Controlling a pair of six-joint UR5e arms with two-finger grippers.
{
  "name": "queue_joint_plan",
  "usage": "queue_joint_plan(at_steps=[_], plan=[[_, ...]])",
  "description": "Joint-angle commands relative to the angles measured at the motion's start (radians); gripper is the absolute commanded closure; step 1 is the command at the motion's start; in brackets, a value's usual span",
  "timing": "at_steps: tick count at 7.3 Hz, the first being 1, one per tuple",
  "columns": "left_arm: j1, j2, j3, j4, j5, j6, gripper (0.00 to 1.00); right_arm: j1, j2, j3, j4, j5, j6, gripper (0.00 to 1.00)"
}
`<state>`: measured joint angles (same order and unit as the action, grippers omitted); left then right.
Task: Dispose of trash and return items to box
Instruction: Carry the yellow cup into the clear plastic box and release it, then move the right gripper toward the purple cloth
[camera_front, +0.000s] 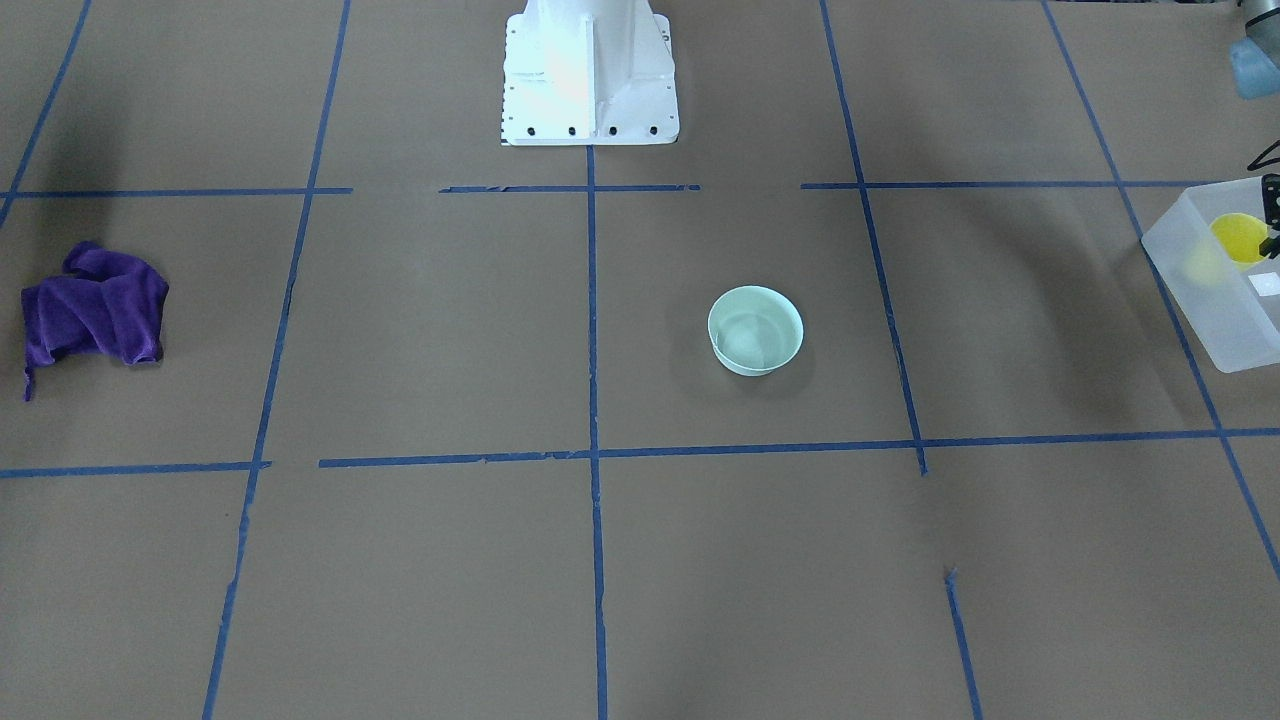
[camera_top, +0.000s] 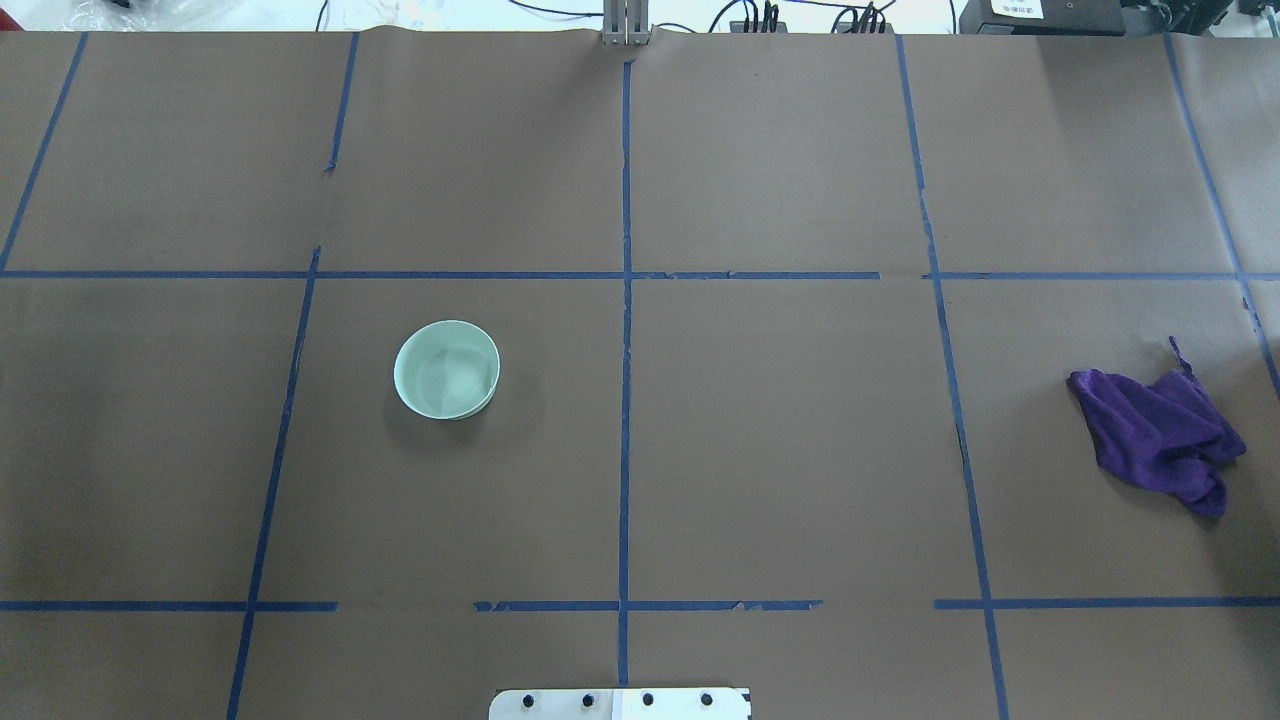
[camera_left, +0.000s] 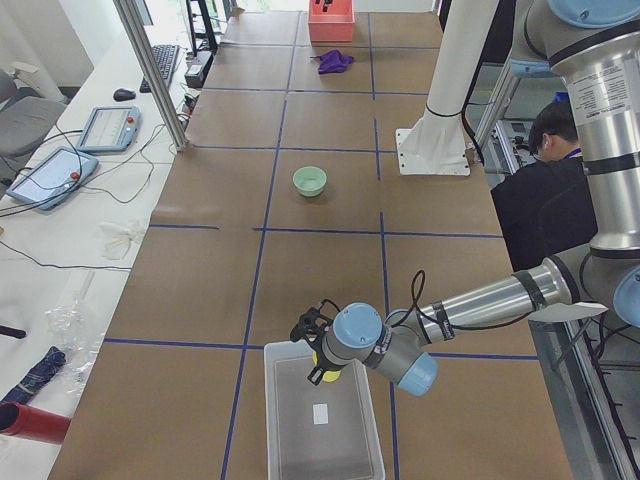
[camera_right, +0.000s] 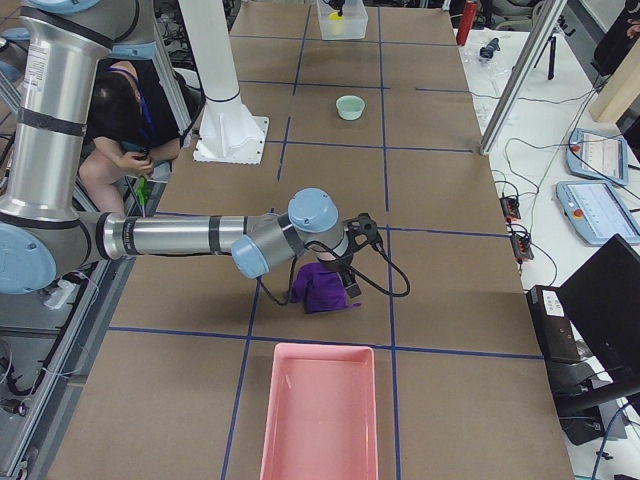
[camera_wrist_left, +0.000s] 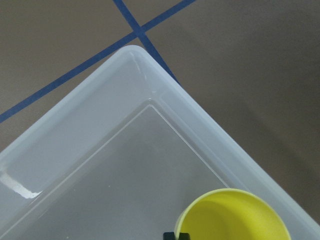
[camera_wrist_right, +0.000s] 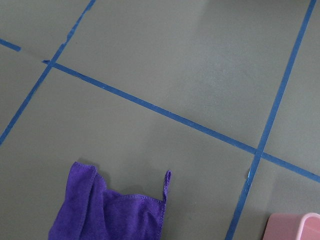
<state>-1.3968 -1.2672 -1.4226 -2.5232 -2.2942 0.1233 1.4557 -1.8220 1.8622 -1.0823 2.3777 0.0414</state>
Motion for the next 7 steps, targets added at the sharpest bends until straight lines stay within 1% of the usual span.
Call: queue_joint_plan(at_steps=[1,2,3,4,5,6,7], plan=[[0.002,-0.003,-0.001,-0.012,0.008,0.003,0.0,0.0,0.001,0.0,-0.001,-0.002,0.0,0.0],[-0.001,-0.012,-0.016,-0.008,0.009,-0.002,0.0,-0.001,0.001,0.0,-0.001,-0.005,0.0,0.0],[-0.001,-0.021,-0.059,0.021,0.005,-0.007,0.0,-0.002,0.001,0.0,-0.001,-0.012,0.0,0.0],[-0.004,-0.049,-0.128,0.131,0.004,-0.005,0.0,-0.017,0.001,0.003,0.001,-0.011,0.026,0.0],[-0.014,-0.066,-0.244,0.294,0.004,-0.005,0.0,-0.058,0.003,0.008,0.059,-0.011,0.063,0.0],[-0.017,-0.064,-0.312,0.361,0.005,0.001,0.0,-0.092,0.0,0.008,0.124,-0.011,0.095,0.0],[-0.033,-0.066,-0.324,0.362,0.002,0.003,0.0,-0.157,-0.006,0.006,0.183,-0.029,0.203,0.0]])
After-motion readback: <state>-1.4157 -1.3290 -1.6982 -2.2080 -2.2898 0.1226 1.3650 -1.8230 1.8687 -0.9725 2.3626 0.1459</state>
